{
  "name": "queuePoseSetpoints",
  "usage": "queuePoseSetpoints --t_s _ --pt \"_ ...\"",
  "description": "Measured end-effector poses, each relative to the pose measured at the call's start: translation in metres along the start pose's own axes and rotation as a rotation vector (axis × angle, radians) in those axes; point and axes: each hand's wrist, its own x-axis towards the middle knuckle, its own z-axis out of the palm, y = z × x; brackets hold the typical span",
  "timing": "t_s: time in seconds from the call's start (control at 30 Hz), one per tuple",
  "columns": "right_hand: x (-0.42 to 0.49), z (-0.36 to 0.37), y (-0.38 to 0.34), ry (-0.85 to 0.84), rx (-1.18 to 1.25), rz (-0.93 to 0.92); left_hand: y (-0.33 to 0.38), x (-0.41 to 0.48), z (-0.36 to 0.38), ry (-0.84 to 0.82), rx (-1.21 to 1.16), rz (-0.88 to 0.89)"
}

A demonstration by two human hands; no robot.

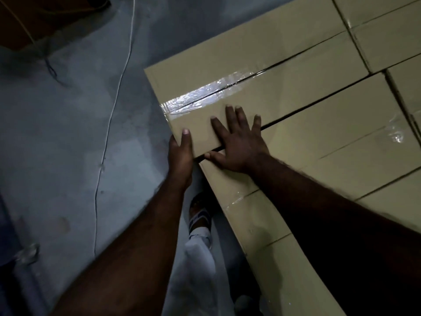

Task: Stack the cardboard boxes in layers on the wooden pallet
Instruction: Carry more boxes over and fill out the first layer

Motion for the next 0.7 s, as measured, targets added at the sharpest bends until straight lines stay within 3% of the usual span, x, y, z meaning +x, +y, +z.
queuePoseSetpoints --t_s 0.7 --pt "-0.01 0.01 0.012 0.005 -0.072 0.076 -0.004 -0.012 0.02 0.008 0.134 -0.002"
